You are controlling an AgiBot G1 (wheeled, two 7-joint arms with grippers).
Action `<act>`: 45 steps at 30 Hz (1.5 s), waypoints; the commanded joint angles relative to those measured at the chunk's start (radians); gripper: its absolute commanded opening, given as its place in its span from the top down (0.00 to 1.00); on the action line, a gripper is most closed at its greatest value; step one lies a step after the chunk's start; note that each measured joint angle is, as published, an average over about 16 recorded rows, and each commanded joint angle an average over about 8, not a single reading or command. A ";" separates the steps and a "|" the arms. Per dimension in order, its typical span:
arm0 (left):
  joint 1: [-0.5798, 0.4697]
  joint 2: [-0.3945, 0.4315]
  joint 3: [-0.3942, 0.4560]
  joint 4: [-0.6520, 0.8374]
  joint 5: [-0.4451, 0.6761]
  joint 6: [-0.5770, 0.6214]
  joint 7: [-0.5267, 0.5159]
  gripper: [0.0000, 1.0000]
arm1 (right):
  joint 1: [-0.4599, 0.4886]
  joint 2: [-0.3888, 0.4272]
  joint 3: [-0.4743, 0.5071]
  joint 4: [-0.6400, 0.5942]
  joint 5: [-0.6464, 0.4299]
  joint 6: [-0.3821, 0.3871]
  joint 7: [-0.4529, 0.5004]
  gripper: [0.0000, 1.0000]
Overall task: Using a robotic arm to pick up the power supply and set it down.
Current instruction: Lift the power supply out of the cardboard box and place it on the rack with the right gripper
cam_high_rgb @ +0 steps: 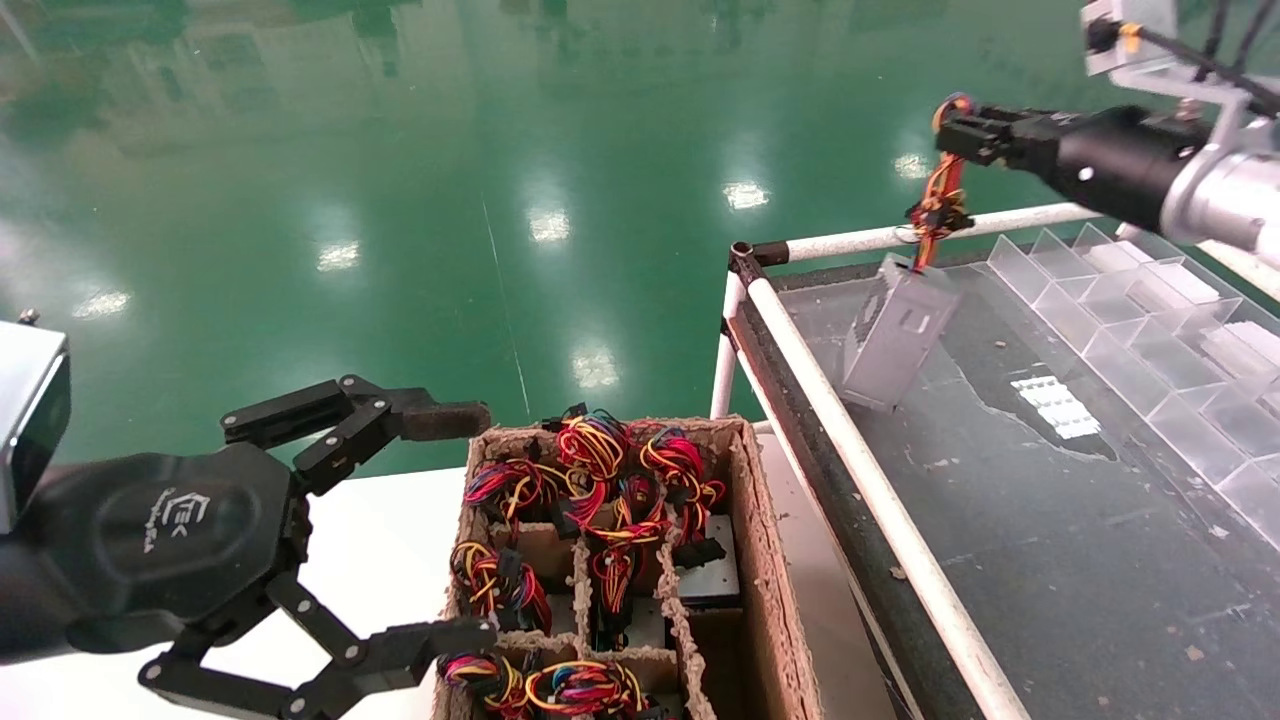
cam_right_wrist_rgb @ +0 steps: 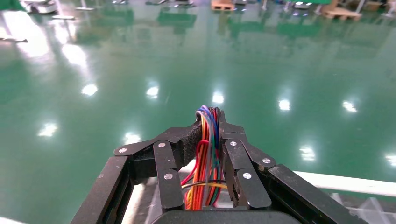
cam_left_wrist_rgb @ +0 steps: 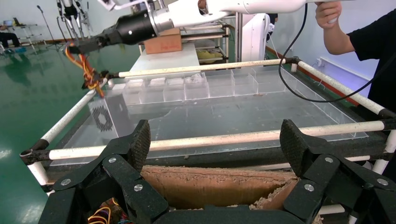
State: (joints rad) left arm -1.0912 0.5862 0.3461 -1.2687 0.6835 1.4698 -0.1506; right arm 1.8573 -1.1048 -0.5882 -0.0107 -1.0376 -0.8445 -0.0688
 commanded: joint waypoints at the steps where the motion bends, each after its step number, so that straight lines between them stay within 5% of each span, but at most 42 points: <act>1: 0.000 0.000 0.000 0.000 0.000 0.000 0.000 0.00 | -0.006 -0.007 -0.002 0.003 -0.003 -0.005 0.005 1.00; 21: 0.000 0.000 0.000 0.000 0.000 0.000 0.000 0.00 | 0.011 -0.123 -0.033 0.021 -0.048 -0.002 -0.001 1.00; 45: 0.000 0.000 0.001 0.000 0.000 0.000 0.000 0.00 | 0.001 -0.177 -0.023 0.020 -0.035 0.145 -0.083 1.00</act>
State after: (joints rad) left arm -1.0913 0.5859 0.3468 -1.2687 0.6830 1.4695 -0.1503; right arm 1.8608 -1.2801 -0.6116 0.0106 -1.0725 -0.7024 -0.1507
